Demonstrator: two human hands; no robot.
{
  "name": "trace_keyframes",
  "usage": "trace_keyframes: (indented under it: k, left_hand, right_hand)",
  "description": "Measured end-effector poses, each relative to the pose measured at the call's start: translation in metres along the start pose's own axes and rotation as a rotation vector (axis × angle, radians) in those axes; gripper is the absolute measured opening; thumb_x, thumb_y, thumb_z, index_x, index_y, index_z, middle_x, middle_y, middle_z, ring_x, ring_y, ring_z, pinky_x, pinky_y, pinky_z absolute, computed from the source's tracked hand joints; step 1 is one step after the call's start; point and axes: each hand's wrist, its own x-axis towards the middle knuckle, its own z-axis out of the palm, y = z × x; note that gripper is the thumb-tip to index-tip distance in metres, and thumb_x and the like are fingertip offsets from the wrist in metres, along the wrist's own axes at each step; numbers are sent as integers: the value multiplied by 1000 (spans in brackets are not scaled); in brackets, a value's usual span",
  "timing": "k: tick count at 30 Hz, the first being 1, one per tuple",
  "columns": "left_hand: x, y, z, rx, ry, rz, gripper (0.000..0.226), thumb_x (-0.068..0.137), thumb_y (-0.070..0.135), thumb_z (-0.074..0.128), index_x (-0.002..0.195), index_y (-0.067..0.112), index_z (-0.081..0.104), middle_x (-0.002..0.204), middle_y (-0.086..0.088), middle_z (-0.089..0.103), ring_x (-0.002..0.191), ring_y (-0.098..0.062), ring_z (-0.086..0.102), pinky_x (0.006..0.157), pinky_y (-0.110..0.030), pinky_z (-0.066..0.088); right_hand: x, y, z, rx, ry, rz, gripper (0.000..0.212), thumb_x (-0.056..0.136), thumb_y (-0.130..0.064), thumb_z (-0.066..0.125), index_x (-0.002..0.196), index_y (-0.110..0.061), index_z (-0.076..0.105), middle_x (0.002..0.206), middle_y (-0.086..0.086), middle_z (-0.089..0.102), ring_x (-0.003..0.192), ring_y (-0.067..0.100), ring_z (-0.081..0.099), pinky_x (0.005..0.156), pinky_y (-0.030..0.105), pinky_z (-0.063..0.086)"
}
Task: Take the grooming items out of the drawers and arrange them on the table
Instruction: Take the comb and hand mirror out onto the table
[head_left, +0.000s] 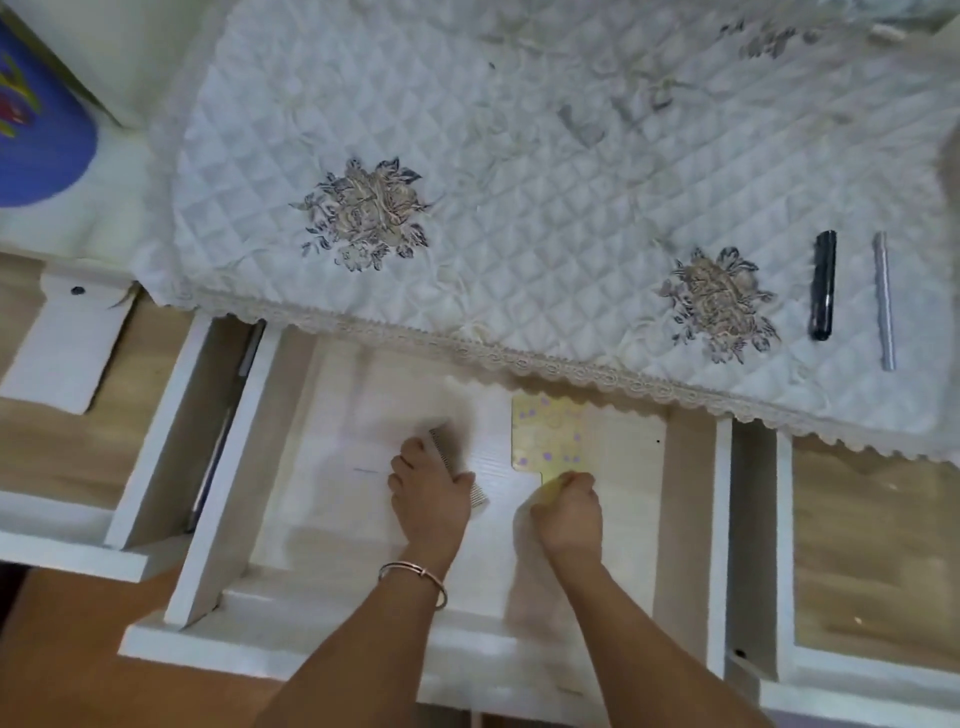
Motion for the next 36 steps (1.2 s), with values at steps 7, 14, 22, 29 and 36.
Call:
trace_keyframes:
  k: [7, 14, 22, 29, 36]
  left_hand:
    - [7, -9, -14, -181, -108, 104, 31, 79, 9, 63, 105, -2, 52, 110, -22, 56, 101, -36, 53, 81, -34, 41]
    - [-2, -29, -41, -252, -107, 192, 3, 85, 14, 56, 82, 15, 56, 71, 1, 57, 64, -17, 54, 48, -8, 39]
    - [-20, -46, -76, -270, -188, 282, 20, 84, 10, 59, 90, 29, 59, 78, 14, 60, 73, -8, 59, 54, -6, 42]
    - [-22, -17, -131, -390, -184, 469, 24, 78, 17, 70, 77, 40, 65, 77, 7, 69, 67, -3, 63, 50, -7, 46]
    - [-27, 91, -164, -678, -101, 599, 28, 81, 8, 67, 82, 36, 60, 73, 12, 66, 62, -7, 59, 61, -19, 49]
  right_hand:
    - [-6, 1, -7, 51, -25, 81, 36, 82, -7, 55, 114, 5, 44, 120, 25, 55, 112, 38, 52, 91, 36, 44]
    - [-4, 1, 0, -17, 9, 7, 38, 81, -9, 54, 116, 2, 42, 118, 22, 53, 111, 38, 51, 90, 39, 45]
    - [-12, -1, -11, 189, -119, 3, 28, 73, -17, 67, 56, -16, 45, 63, 3, 55, 62, 19, 52, 56, 26, 37]
    - [-50, 23, -61, 308, -296, -165, 20, 75, -7, 63, 62, -14, 49, 61, -3, 44, 62, 16, 43, 61, 30, 36]
    - [-69, 4, -148, 573, -173, -414, 21, 78, 0, 66, 71, -19, 61, 59, -6, 49, 52, 3, 47, 54, 13, 42]
